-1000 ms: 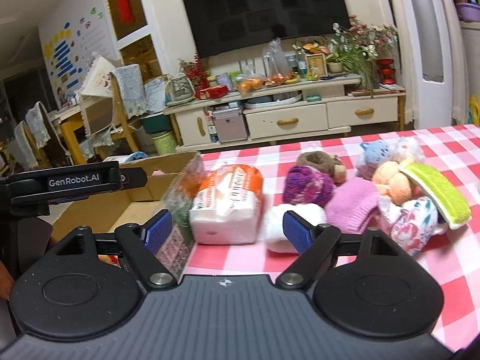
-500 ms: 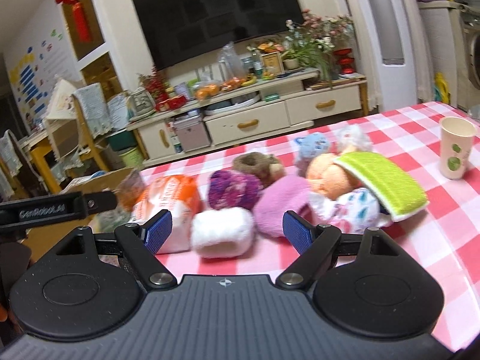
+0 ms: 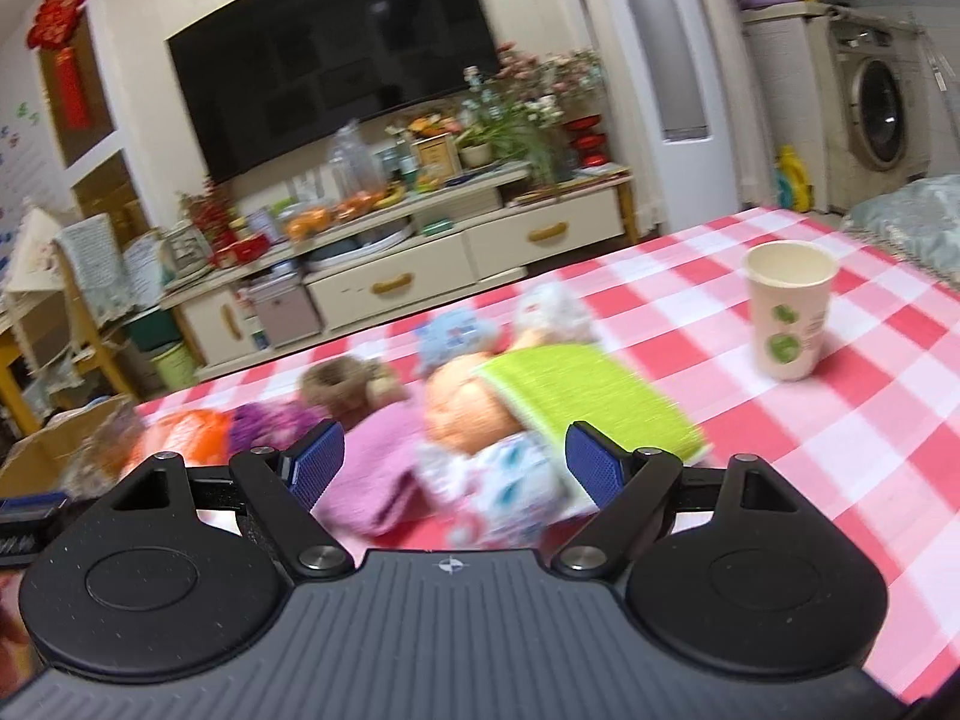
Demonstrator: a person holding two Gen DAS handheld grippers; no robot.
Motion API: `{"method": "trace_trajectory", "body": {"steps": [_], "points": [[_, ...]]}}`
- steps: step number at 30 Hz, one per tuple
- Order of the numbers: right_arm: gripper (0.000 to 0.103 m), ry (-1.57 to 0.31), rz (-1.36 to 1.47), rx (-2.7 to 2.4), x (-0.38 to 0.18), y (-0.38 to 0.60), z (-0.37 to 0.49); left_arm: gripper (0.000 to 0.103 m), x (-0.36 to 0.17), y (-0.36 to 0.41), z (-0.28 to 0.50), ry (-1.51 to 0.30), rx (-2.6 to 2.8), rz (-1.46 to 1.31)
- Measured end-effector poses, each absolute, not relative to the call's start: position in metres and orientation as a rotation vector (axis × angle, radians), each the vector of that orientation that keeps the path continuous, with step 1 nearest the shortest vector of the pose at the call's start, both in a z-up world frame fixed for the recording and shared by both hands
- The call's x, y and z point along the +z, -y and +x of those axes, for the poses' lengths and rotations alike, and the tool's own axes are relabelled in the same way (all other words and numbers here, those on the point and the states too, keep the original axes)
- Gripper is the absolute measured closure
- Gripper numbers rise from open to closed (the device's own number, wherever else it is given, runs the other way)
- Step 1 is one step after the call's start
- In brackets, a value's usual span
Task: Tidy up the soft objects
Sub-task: 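Grasp the white fluffy muff with the left tool while the right tool grasps the green sponge cloth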
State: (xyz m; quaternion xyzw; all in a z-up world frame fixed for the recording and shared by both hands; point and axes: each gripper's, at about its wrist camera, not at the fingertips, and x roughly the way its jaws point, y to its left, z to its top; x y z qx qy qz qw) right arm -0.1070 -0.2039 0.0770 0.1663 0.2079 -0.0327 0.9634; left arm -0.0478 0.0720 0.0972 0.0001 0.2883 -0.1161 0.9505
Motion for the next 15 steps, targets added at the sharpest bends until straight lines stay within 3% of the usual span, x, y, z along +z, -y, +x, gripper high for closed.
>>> {"method": "trace_trajectory", "body": {"steps": [15], "points": [[0.000, -0.519, 0.240, -0.094, 0.051, 0.243, -0.055, 0.001, 0.054, -0.020, -0.018, -0.694, -0.255, 0.040]]}}
